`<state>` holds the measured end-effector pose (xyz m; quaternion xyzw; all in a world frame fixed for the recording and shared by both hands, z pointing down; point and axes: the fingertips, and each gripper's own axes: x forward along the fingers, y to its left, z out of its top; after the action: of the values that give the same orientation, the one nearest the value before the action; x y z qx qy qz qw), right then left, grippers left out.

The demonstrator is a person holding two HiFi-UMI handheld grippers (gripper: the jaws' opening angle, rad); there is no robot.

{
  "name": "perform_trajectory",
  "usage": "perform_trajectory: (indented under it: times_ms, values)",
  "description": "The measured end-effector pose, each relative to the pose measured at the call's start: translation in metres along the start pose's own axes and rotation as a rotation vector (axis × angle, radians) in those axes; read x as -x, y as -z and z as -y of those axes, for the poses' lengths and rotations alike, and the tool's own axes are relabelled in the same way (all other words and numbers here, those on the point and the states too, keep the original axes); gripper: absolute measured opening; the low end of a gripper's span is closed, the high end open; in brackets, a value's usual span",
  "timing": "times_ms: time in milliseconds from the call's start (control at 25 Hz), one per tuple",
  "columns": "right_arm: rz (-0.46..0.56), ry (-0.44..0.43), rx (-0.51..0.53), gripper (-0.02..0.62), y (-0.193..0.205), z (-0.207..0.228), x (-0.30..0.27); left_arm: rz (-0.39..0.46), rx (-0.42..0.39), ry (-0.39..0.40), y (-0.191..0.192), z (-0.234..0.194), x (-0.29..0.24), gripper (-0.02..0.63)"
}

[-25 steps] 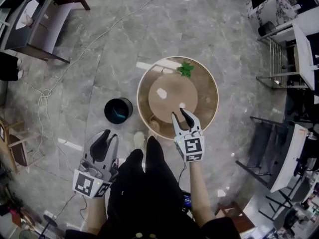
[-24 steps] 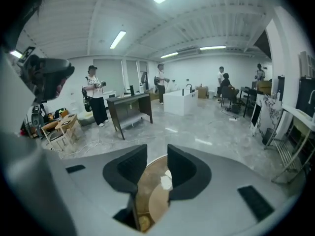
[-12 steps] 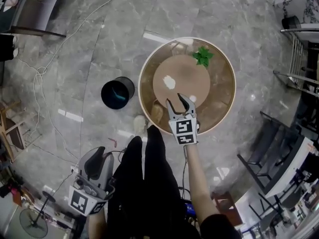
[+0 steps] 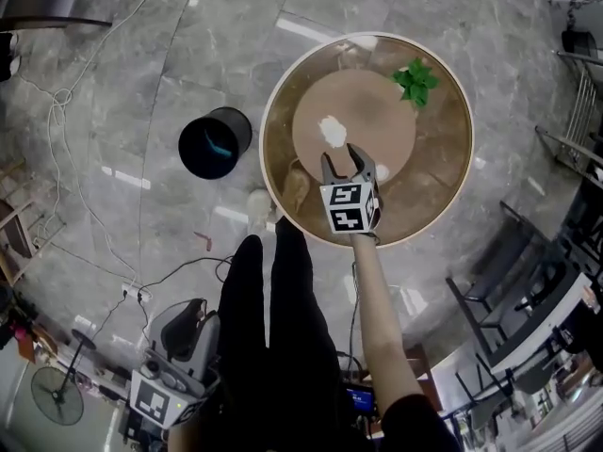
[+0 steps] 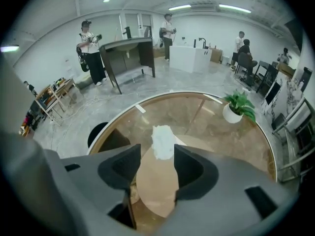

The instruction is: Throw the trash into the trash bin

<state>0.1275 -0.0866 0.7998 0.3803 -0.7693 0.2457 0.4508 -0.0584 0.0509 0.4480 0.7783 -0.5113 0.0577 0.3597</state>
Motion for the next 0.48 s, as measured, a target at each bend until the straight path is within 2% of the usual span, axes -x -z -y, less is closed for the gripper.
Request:
perform_trajectory:
  times_ms: [280, 360, 480]
  values:
    - [-0.11, 0.006, -0.018, 0.164, 0.02, 0.006, -0.037, -0.019, 0.049, -0.045, 0.018, -0.014, 0.01, 0.074]
    - [-0.123, 0.033, -0.002, 0.068, 0.02, 0.007, -0.037, -0.017, 0.058, -0.061, 0.019, -0.019, 0.014, 0.074]
    - [-0.102, 0.042, 0.042, 0.045, 0.009, 0.001, -0.031, -0.005, 0.062, -0.086, 0.018, -0.026, 0.02, 0.074]
